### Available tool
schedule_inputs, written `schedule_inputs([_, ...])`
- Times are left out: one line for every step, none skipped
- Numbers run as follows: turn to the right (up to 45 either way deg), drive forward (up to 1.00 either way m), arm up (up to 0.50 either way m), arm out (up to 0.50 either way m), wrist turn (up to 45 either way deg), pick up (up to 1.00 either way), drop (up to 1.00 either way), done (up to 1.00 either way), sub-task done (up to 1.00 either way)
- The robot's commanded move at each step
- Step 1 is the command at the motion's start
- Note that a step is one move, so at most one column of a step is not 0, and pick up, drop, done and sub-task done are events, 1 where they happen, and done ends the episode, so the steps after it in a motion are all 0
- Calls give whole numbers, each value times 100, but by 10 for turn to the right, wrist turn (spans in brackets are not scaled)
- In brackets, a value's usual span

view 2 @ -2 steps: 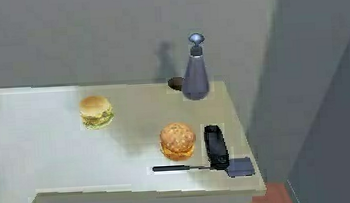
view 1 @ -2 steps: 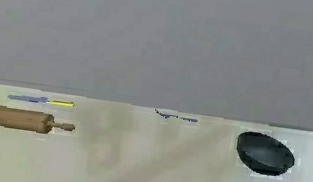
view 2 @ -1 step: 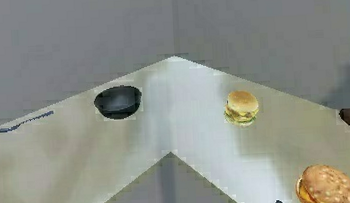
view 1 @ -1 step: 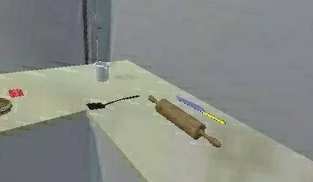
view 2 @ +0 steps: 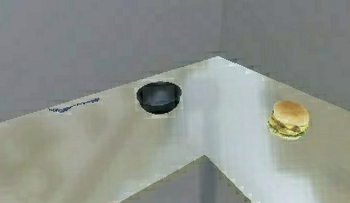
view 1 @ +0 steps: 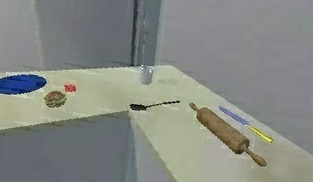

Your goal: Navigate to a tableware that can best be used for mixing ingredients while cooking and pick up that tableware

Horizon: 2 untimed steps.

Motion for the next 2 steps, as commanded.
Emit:
schedule_inputs([0, 0, 50, 0, 0, 0, 0, 0, 0])
schedule_inputs([0, 0, 38, 0, 0, 0, 0, 0, 0])
